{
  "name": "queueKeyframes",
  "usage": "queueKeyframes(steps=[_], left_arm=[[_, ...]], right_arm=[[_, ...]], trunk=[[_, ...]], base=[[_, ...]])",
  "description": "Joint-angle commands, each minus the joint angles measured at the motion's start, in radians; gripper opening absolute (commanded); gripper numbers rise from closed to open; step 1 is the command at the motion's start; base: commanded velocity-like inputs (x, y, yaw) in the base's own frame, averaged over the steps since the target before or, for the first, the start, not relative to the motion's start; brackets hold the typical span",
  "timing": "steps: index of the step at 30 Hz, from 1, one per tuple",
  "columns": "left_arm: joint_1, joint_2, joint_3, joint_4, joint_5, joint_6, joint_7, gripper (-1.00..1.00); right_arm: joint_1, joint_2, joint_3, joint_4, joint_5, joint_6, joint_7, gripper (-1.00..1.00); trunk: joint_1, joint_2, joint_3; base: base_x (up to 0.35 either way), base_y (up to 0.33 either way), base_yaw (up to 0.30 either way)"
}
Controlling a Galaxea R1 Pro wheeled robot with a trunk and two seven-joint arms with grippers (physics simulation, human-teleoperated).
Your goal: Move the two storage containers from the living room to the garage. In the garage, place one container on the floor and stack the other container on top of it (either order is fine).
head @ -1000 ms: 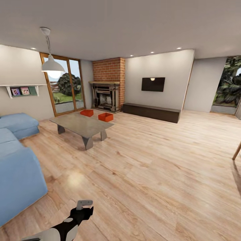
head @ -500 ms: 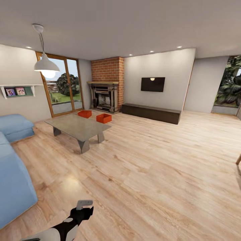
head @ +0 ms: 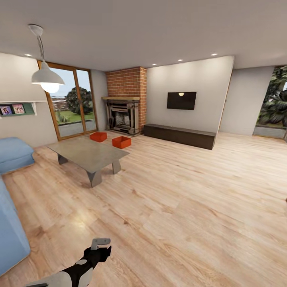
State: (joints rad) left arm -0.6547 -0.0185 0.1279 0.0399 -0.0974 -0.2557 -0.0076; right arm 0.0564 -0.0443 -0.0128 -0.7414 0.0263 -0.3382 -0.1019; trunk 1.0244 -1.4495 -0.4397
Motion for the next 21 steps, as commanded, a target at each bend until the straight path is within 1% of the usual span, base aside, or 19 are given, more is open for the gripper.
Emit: queueKeyframes(steps=[1,21], left_arm=[[-0.002,0.0,0.009,0.004,-0.01,-0.007,0.0,1.0],[-0.002,-0.001,0.009,0.004,-0.01,-0.007,0.0,1.0]], right_arm=[[0.0,0.0,0.001,-0.001,0.003,-0.001,-0.004,1.0],[0.0,0.0,0.001,-0.001,0.003,-0.001,-0.004,1.0]], trunk=[[0.001,0.0,-0.001],[0.001,0.0,-0.001]], base=[[0.312,-0.17,0.0],[0.312,-0.173,0.0]])
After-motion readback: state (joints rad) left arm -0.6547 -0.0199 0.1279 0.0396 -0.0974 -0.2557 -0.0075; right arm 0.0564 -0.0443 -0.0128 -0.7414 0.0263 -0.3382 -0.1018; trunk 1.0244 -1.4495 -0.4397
